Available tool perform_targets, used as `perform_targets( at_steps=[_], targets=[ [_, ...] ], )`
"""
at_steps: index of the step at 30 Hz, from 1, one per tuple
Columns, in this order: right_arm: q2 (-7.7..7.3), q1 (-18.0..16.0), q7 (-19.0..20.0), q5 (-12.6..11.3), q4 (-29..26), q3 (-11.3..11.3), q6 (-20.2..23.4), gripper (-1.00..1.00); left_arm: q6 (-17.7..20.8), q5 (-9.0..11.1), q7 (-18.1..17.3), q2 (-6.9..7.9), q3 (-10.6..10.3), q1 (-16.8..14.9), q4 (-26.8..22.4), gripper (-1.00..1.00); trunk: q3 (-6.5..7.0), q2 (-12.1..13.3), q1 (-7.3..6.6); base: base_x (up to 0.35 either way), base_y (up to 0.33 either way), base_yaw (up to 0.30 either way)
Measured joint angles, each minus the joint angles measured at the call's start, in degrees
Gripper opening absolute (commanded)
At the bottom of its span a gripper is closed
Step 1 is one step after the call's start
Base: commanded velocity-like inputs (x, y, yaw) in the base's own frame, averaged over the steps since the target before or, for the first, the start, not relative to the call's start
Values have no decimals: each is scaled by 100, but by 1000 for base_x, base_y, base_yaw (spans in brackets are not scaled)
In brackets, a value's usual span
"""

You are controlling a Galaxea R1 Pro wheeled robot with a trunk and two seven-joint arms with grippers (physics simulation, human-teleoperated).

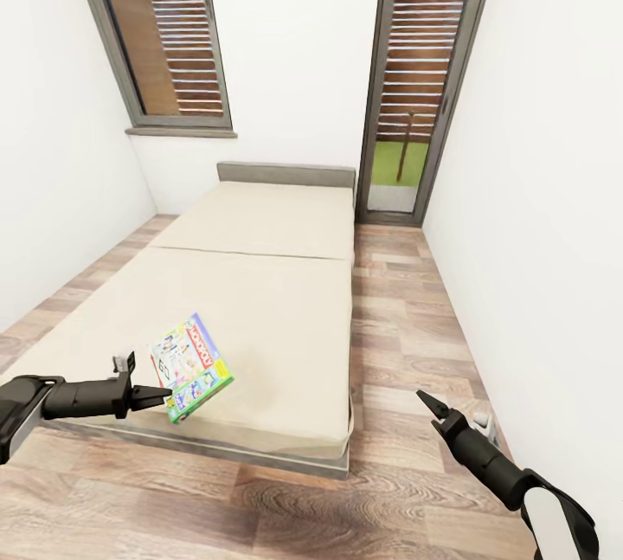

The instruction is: Put all the toys in the child's room - the three board games (two on the bed and one on the table), the two jigsaw puzzles on the table, and the tennis ball on the table - inside the toy box on the table in the child's room.

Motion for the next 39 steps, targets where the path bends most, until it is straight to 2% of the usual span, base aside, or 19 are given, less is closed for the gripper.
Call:
perform_targets(
  at_steps=[6, 11, 19, 39],
  targets=[
    [0, 0, 1, 0, 9, 0, -1, 100, -256, 41, -4, 73, 53, 27, 28, -100, 57, 0, -2, 75, 25, 0],
    [0, 0, 1, 0, 23, 0, -4, 100, -291, 52, -4, 109, 57, 29, 30, -100, 104, 0, -3, 231, 137, 0],
    [0, 0, 0, 0, 25, 0, -9, 100, -296, 56, -4, 125, 65, 30, 32, -100, 180, 0, 0, 35, 20, 0],
    [-8, 0, 1, -38, 33, -16, -9, 100, -288, 66, -4, 146, 64, 29, 31, -100, 694, 801, -439, 0, 0, 0]
  ],
)
